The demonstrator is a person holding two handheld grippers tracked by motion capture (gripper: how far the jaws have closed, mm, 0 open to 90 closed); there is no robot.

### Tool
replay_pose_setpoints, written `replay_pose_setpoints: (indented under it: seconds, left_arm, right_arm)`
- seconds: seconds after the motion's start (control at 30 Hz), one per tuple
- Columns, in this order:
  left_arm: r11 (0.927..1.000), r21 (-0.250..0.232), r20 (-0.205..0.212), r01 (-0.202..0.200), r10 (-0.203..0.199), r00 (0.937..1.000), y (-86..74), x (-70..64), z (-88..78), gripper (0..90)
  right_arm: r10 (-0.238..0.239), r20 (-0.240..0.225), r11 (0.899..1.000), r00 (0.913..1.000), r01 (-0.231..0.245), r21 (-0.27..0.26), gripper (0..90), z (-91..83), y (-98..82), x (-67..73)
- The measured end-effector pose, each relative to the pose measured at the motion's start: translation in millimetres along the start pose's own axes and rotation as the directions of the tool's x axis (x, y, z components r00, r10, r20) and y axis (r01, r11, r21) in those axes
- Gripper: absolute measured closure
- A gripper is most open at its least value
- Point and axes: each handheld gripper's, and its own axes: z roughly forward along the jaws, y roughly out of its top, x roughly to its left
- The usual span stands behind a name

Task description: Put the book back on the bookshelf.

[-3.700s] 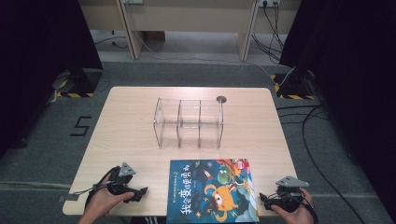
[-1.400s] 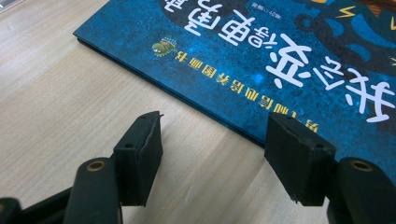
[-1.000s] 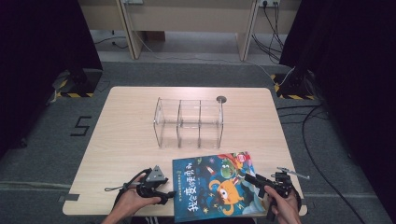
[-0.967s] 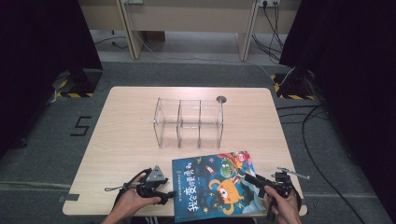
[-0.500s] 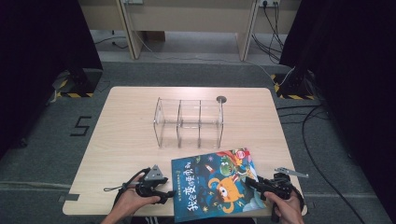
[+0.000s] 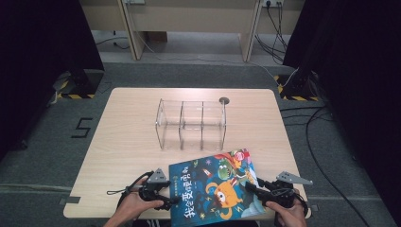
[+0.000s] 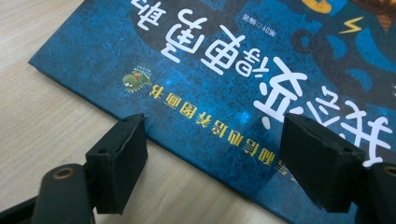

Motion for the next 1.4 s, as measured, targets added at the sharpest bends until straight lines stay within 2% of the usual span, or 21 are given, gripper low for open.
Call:
replay_pose_setpoints:
  seconds: [0.03, 0.07, 0.17, 0.27, 0.37, 0.43, 0.47, 0.53, 0.6, 0.67, 0.8, 0.87, 0.97, 1.1, 1.13, 1.17, 1.2, 1.23, 1.27, 1.33, 1.4]
  left_arm:
    - [1.0, -0.003, 0.003, 0.002, -0.002, 1.0, -0.2, 0.6, -0.2, 22.7]
    - [1.0, -0.002, 0.003, 0.005, -0.005, 1.0, 0.0, 0.7, -0.3, 22.7]
    - [0.9996, 0.0, 0.004, 0.029, -0.029, 0.9996, -0.2, 2.6, -1.9, 22.8]
    - [0.9994, 0.0, 0.004, 0.035, -0.035, 0.9994, -0.3, 3.1, -2.2, 22.8]
    - [0.9992, -0.001, 0.004, 0.041, -0.041, 0.9992, -0.1, 3.8, -2.4, 22.7]
    - [0.9979, -0.004, -0.004, 0.065, -0.065, 0.9979, 0.1, 4.5, -2.8, 22.3]
    - [0.996, -0.005, 0.003, 0.09, -0.09, 0.996, 0.7, 5.8, -3.0, 21.4]
    - [0.9937, -0.015, 0.015, 0.111, -0.111, 0.9937, 0.6, 6.7, -2.7, 19.9]
    - [0.9923, -0.018, 0.03, 0.123, -0.122, 0.9921, 0.7, 7.0, -2.3, 19.8]
    - [0.9916, -0.02, 0.042, 0.128, -0.127, 0.991, 1.0, 7.4, -1.8, 19.6]
    - [0.9925, -0.023, 0.047, 0.12, -0.119, 0.9918, 1.6, 8.0, -1.5, 20.9]
    - [0.9911, -0.027, 0.062, 0.13, -0.128, 0.9898, 2.3, 10.7, -1.5, 23.6]
    - [0.9861, -0.05, 0.096, 0.159, -0.154, 0.9835, 0.9, 14.5, -1.0, 27.9]
    - [0.9853, -0.07, 0.112, 0.156, -0.147, 0.9827, 1.4, 14.7, -2.8, 29.7]
    - [0.9836, -0.096, 0.124, 0.152, -0.14, 0.9824, 1.7, 13.9, -4.6, 32.9]
    - [0.9836, -0.096, 0.124, 0.152, -0.14, 0.9824, 1.7, 13.9, -4.6, 34.8]
    - [0.9762, -0.139, 0.161, 0.166, -0.143, 0.9766, 2.7, 12.8, -7.0, 38.3]
    - [0.9762, -0.139, 0.161, 0.166, -0.143, 0.9766, 2.7, 12.8, -7.0, 40.3]
    - [0.972, -0.175, 0.179, 0.157, -0.126, 0.9758, 3.7, 9.8, -8.8, 43.0]
    - [0.9738, -0.174, 0.173, 0.146, -0.116, 0.9781, 4.3, 9.0, -9.4, 43.6]
    - [0.9721, -0.172, 0.181, 0.159, -0.128, 0.9752, 4.1, 11.0, -9.4, 44.0]
  right_arm:
    - [-0.027, 0.003, 1.0, 0.9996, 0.027, -0.01, 52.1, -1.3, 1.5, 1.3]
    - [-0.027, 0.003, 1.0, 0.9996, 0.027, -0.01, 52.1, -1.3, 1.5, 1.3]
    - [-0.065, 0.01, 0.998, 0.9978, 0.066, -0.026, 52.0, -3.3, 3.0, 4.3]
    - [-0.095, 0.024, 0.995, 0.9952, 0.096, -0.036, 51.6, -3.7, 4.0, 6.3]
    - [-0.099, 0.026, 0.994, 0.9947, 0.1, -0.041, 51.5, -4.7, 4.7, 7.7]
    - [-0.103, 0.027, 0.994, 0.9943, 0.104, -0.046, 51.5, -5.1, 4.9, 7.7]
    - [-0.115, 0.028, 0.992, 0.993, 0.116, -0.052, 51.5, -5.3, 5.3, 7.6]
    - [-0.144, 0.031, 0.987, 0.9891, 0.146, -0.066, 51.4, -6.5, 7.3, 10.9]
    - [-0.173, 0.031, 0.981, 0.9844, 0.175, -0.081, 51.5, -7.6, 8.2, 12.1]
    - [-0.181, 0.033, 0.98, 0.9829, 0.183, -0.083, 51.4, -7.8, 9.1, 13.2]
    - [-0.18, 0.031, 0.979, 0.9832, 0.182, -0.088, 51.4, -8.2, 9.0, 12.4]
    - [-0.181, 0.031, 0.979, 0.9829, 0.184, -0.093, 51.3, -8.3, 9.5, 10.2]
    - [-0.185, 0.029, 0.977, 0.9823, 0.187, -0.101, 51.3, -9.8, 9.7, 8.5]
    - [-0.193, 0.031, 0.976, 0.9806, 0.195, -0.098, 51.2, -10.0, 10.2, 8.5]
    - [-0.186, 0.04, 0.979, 0.9817, 0.189, -0.075, 51.1, -9.3, 8.5, 6.5]
    - [-0.186, 0.04, 0.979, 0.9817, 0.189, -0.075, 51.1, -9.3, 8.5, 6.5]
    - [-0.179, 0.056, 0.982, 0.9822, 0.182, -0.043, 51.0, -7.0, 6.5, 3.2]
    - [-0.176, 0.06, 0.983, 0.9825, 0.178, -0.032, 50.9, -6.1, 6.0, 2.3]
    - [-0.18, 0.069, 0.983, 0.9812, 0.181, -0.015, 50.7, -5.1, 5.4, 1.1]
    - [-0.165, 0.066, 0.986, 0.984, 0.166, -0.012, 50.8, -4.8, 4.0, -1.2]
    - [-0.153, 0.067, 0.988, 0.986, 0.153, 0.0, 50.7, -3.6, 4.0, -1.4]
